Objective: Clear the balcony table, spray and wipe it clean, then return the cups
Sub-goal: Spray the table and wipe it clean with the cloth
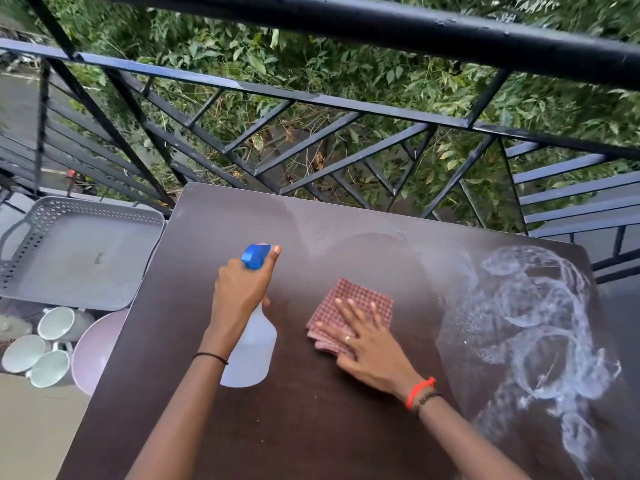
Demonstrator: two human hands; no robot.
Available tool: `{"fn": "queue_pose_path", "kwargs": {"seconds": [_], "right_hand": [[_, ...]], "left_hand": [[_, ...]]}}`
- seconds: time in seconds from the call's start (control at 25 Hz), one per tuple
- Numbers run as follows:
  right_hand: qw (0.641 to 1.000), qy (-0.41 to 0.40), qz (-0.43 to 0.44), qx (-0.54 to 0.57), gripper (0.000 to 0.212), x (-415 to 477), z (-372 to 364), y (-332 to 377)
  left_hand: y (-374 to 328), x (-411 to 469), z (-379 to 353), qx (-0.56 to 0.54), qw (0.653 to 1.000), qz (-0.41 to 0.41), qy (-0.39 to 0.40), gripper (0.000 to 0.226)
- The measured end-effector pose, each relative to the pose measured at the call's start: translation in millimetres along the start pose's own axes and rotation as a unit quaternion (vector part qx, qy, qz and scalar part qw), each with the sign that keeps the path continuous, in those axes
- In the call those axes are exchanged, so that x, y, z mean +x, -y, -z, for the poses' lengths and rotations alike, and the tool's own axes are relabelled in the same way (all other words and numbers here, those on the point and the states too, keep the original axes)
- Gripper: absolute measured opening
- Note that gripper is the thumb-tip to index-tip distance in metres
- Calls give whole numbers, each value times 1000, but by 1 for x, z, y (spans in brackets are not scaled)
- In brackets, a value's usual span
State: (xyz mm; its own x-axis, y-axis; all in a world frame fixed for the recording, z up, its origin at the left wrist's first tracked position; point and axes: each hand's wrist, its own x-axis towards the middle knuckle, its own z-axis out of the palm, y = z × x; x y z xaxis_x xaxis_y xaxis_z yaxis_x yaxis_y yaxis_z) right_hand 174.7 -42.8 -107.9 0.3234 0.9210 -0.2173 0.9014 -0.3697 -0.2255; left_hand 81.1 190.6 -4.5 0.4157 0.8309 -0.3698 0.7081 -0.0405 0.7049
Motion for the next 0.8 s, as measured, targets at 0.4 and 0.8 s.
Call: {"fn": "queue_pose_path", "kwargs": {"seconds": [0.4,0.8], "right_hand": [[968,-31,-249,18,59,119,47,-95],[999,-27,-46,-5,65,113,15,7]], "left_hand": [[4,1,17,-11,1000,0,-8,57],[4,0,28,-13,1000,1,-25,55]]}}
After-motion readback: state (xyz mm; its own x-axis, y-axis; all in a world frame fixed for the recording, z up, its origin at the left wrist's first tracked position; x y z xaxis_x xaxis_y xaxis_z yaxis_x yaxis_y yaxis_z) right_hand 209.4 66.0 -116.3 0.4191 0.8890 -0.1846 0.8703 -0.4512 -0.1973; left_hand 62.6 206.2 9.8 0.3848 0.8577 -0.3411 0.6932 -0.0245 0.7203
